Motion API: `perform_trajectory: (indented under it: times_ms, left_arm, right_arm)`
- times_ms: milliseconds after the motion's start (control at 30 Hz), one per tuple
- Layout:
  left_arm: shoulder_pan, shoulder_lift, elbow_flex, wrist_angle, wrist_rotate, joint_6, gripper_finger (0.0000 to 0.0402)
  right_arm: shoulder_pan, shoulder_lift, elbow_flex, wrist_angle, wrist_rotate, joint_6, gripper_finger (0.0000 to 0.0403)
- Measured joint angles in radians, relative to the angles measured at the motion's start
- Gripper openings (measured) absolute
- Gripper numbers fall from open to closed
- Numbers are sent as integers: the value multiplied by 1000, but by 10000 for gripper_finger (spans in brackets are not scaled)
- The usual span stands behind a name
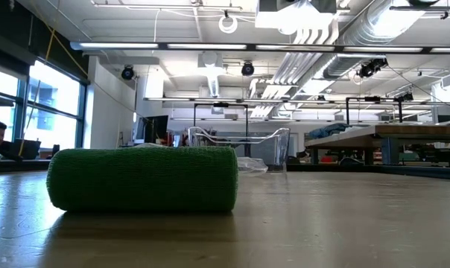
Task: Roll bandage
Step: Roll the blue bandage
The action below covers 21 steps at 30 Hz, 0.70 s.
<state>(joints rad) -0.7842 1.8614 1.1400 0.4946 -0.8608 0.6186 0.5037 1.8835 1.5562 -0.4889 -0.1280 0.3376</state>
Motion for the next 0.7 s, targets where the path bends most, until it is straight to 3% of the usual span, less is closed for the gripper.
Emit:
perform_trajectory:
  times_ms: [267, 500, 700]
  left_arm:
    - [-4, 0, 0, -9, -28, -12, 53]
    - [-16, 0, 0, -51, -41, -47, 104]
    - [-22, -2, 1, -108, -57, -131, 117]
  right_arm:
    - [3, 0, 0, 0, 24, -5, 212]
    - [16, 1, 0, -10, 73, -1, 136]
    - [23, 1, 0, -19, 124, 1, 66]
